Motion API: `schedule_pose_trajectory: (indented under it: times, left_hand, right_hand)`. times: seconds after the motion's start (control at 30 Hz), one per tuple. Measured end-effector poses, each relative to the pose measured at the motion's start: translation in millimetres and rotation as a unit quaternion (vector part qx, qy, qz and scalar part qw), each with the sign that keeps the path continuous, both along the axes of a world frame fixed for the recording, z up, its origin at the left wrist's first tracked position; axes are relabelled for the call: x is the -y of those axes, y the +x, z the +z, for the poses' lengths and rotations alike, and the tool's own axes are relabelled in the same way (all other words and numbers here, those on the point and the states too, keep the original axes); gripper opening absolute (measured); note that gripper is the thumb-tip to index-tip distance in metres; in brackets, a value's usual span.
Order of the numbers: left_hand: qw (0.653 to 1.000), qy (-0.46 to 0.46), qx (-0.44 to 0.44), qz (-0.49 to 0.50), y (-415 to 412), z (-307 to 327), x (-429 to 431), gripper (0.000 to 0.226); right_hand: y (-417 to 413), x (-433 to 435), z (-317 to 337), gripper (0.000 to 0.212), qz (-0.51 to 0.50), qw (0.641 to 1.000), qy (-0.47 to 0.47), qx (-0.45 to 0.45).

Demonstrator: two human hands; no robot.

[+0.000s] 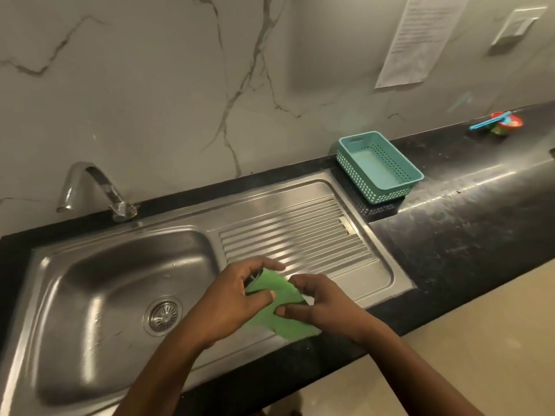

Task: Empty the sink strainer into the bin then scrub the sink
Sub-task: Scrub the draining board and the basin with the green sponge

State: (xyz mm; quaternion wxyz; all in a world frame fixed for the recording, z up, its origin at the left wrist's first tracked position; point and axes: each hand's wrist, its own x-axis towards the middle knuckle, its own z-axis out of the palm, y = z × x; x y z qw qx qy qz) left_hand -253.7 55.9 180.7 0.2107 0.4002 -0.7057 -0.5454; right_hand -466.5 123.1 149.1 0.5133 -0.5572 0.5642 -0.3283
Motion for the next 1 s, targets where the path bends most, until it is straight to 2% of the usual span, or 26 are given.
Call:
schedule_pose_trajectory:
  times: [0.13,0.3,0.33,0.4,0.47,0.5,0.6,0.7,0.87,1.0]
  left_hand:
    - [0.992,0.044,-0.070,0.094,-25,1,14,0.065]
    - [0.958,0.232,-0.119,0.122,-72,-14,16,0.092]
    - [0.949,0.268,-0.122,0.116,-85,-19,13,0.090]
    - [0.938,0.309,-0.131,0.085,-117,-27,7,0.067]
    - [0.944,0.292,-0.142,0.059,-153,-32,4,0.034]
    - [0.948,0.273,-0.145,0.068,-172,-34,3,0.025]
    - [0.951,0.224,-0.160,0.139,-228,-35,6,0.015]
    - [0.953,0.178,-0.147,0.197,-279,-36,16,0.017]
    - [0.955,0.117,-0.115,0.247,-341,-35,37,0.034]
    - [0.951,0.111,-0.124,0.262,-381,-33,64,0.051]
  right_hand:
    - [-34,-6,15,0.034,0.005,0.994,0.044,0.100]
    - [-86,-5,25,0.048,-0.063,0.990,0.028,0.123]
    - [-98,-2,25,0.055,-0.077,0.988,0.032,0.130]
    - [-125,5,23,0.065,-0.105,0.982,0.042,0.154]
    - [-153,16,20,0.061,-0.133,0.972,0.037,0.192]
    - [-169,22,18,0.059,-0.143,0.967,0.035,0.209]
    - [-212,40,13,0.057,-0.162,0.960,0.039,0.224]
    - [-258,61,12,0.059,-0.148,0.968,0.038,0.201]
    - [-323,101,18,0.072,-0.072,0.988,0.053,0.125]
    - [-365,146,20,0.069,-0.092,0.988,0.079,0.097]
